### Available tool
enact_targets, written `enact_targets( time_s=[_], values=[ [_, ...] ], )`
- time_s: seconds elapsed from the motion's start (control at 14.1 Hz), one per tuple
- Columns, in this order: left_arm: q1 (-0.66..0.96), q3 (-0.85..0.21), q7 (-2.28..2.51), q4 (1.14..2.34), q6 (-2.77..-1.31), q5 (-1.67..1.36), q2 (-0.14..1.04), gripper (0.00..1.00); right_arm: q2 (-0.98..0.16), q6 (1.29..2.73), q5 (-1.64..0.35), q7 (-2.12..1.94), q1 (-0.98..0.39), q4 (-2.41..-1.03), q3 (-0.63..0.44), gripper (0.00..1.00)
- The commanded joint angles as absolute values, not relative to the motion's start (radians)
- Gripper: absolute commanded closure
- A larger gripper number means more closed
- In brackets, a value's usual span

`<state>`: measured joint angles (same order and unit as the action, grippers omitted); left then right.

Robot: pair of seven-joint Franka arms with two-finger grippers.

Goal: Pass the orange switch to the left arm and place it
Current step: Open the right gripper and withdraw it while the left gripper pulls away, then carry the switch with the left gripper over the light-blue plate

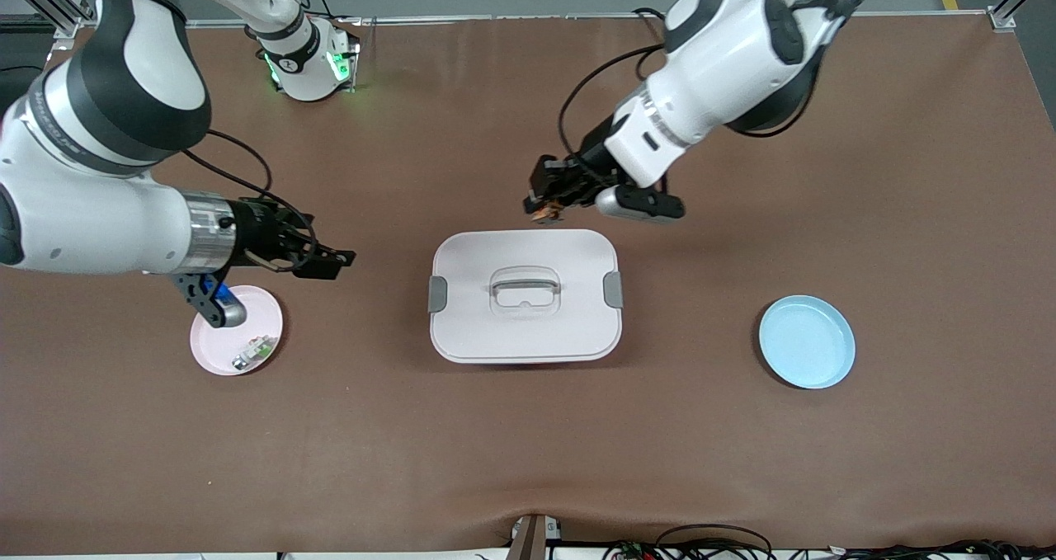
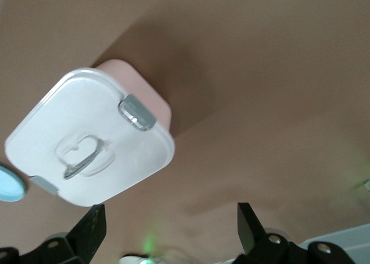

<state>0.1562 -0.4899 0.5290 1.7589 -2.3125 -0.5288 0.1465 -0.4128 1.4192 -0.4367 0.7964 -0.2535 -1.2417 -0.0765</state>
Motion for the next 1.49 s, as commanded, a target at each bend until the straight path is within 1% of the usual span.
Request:
enact_targets(
  time_s=[0.0, 0.07, 0.28, 0.5, 0.78, 1.0, 1.07, 1.21, 1.42],
  values=[
    [0.071, -0.489, 0.52, 1.796, -2.138, -0.488, 0.023, 0.96, -0.377, 1.387, -0.342, 0.643, -0.219, -1.255, -0.064, 0.0],
    [0.027, -0.489, 0.514, 1.793, -2.079, -0.486, -0.003, 0.97, -0.367, 1.385, -0.319, 0.591, -0.197, -1.255, -0.063, 0.0],
    [-0.086, -0.486, 0.471, 1.764, -1.88, -0.483, -0.026, 0.98, -0.345, 1.381, -0.2, 0.43, -0.167, -1.259, -0.063, 0.0],
    [-0.159, -0.488, 0.442, 1.766, -1.81, -0.353, -0.052, 0.98, -0.33, 1.37, -0.097, 0.234, -0.131, -1.258, -0.063, 0.0],
    [-0.277, -0.488, 0.373, 1.775, -1.79, -0.223, -0.052, 0.98, -0.311, 1.374, -0.081, 0.138, -0.058, -1.259, -0.061, 0.0],
    [-0.424, -0.489, 0.367, 1.787, -1.781, -0.213, -0.046, 0.98, -0.293, 1.379, -0.026, 0.13, -0.057, -1.262, -0.061, 0.0],
    [-0.448, -0.486, 0.37, 1.79, -1.782, -0.21, -0.041, 0.97, -0.288, 1.382, 0.003, 0.126, -0.057, -1.264, -0.06, 0.0],
    [-0.504, -0.486, 0.37, 1.799, -1.804, -0.169, -0.028, 0.97, -0.282, 1.4, 0.009, 0.057, -0.039, -1.278, -0.063, 0.0],
    [-0.56, -0.485, 0.373, 1.812, -1.868, -0.16, 0.011, 0.98, -0.244, 1.449, 0.011, -0.006, 0.004, -1.331, -0.063, 0.0]
  ],
)
